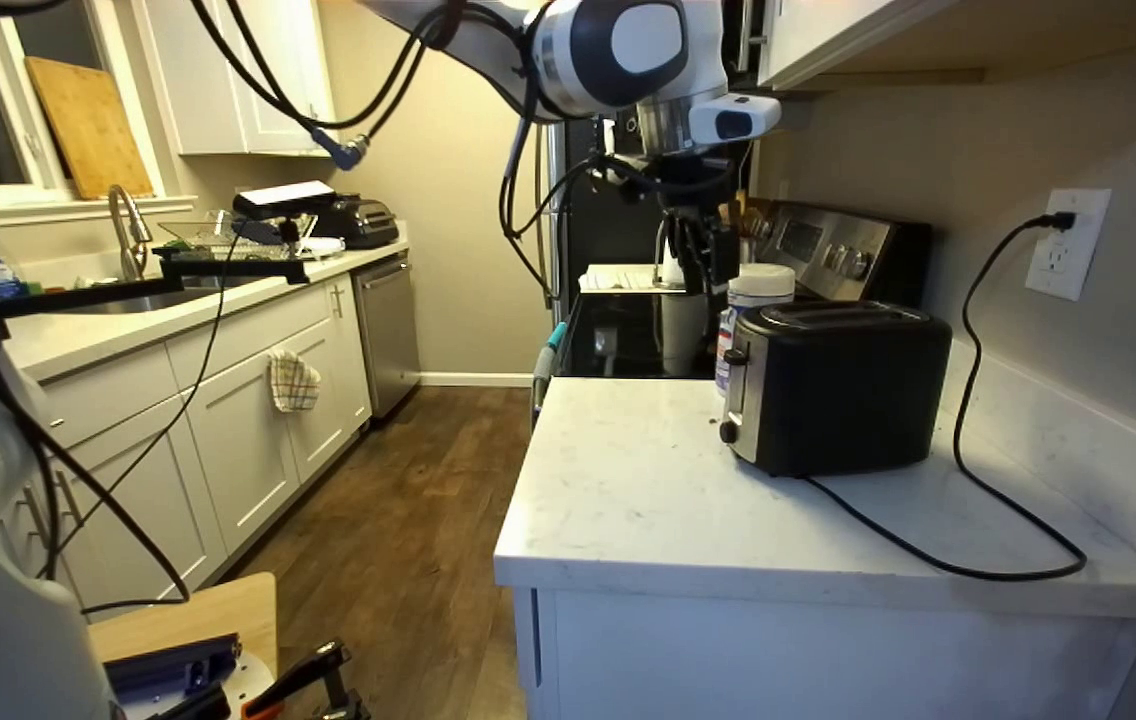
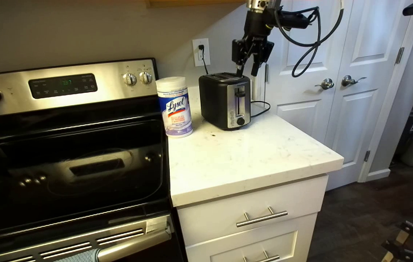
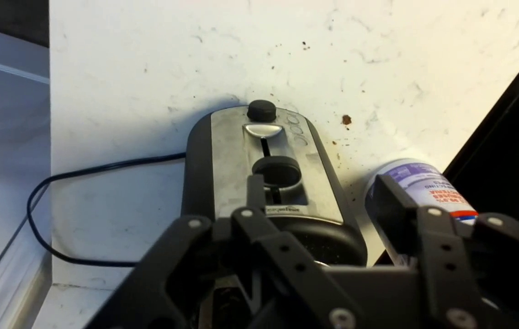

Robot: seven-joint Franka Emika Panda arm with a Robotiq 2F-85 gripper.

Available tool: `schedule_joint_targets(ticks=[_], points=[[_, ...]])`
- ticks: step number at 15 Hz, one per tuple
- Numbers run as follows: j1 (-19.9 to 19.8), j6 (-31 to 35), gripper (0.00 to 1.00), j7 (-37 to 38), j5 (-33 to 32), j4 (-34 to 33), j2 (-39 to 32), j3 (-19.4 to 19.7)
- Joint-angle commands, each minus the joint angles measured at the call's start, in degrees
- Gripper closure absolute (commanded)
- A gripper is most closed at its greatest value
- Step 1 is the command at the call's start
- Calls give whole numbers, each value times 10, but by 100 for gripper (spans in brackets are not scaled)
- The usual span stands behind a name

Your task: Push the lever of the toaster down

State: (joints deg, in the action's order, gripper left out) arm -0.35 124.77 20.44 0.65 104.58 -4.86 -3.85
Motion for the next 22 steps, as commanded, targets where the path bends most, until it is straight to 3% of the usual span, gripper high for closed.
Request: schedule_joint_targets(ticks=[1, 5, 7, 22], points=[[11, -36, 66, 32, -9, -44, -34, 17], [14, -23, 93, 33, -4, -64, -51, 27], [19, -6, 100, 36, -15, -63, -57, 31], [62, 39, 100, 139, -107, -48, -94, 51]])
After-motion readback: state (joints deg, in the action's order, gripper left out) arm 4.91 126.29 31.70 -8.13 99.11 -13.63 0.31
